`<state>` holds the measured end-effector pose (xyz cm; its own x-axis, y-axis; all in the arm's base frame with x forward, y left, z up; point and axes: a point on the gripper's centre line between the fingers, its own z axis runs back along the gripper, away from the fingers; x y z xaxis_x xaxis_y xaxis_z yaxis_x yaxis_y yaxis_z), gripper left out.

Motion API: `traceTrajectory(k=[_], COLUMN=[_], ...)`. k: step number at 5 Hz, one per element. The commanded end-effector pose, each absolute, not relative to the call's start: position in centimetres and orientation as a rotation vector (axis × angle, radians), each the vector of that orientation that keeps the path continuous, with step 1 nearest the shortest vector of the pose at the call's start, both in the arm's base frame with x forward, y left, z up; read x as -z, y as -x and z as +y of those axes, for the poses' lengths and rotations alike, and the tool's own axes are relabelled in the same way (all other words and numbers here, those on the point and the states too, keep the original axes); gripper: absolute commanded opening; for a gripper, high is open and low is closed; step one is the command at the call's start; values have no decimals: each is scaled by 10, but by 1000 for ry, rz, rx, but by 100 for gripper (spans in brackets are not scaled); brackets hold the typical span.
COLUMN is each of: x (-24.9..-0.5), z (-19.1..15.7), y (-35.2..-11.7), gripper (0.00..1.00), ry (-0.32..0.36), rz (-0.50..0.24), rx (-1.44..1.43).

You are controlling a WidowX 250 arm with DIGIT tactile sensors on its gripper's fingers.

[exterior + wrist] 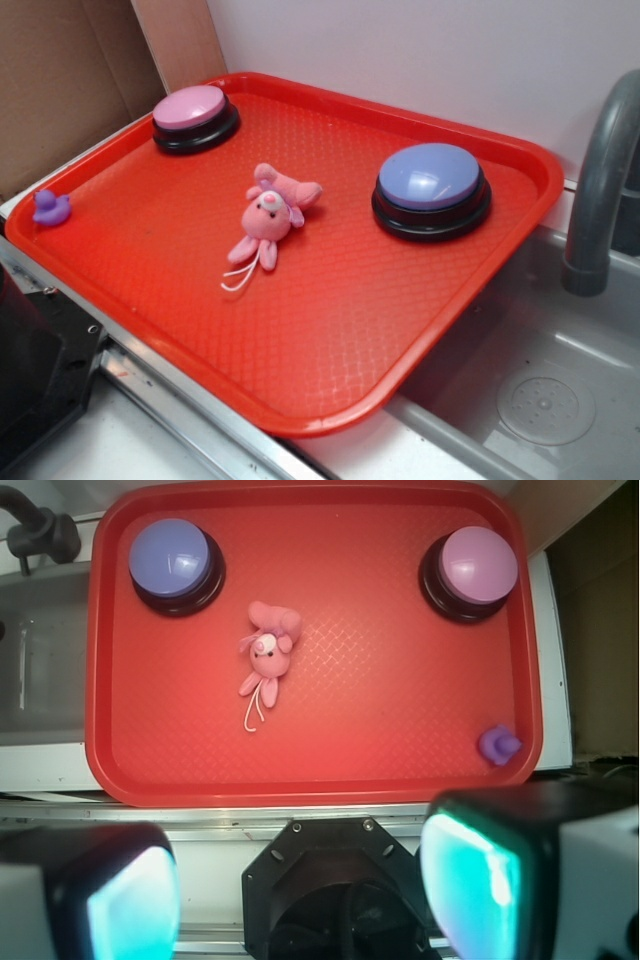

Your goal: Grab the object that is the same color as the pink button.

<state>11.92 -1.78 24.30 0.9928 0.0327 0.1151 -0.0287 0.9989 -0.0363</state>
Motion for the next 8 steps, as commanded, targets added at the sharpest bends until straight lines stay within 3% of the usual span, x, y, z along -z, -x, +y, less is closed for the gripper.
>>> traceTrajectory(k=[1, 2, 3, 5, 8], x=[-243, -237, -219, -158, -93], z=[-18, -23, -21, -11, -23], y=[-119, -151, -169, -198, -224], gripper=[100, 100, 100, 100, 100], ry=[35, 26, -48, -105, 18], rz=[-116, -202, -254, -238, -225], rx=[-31, -184, -333, -398, -305])
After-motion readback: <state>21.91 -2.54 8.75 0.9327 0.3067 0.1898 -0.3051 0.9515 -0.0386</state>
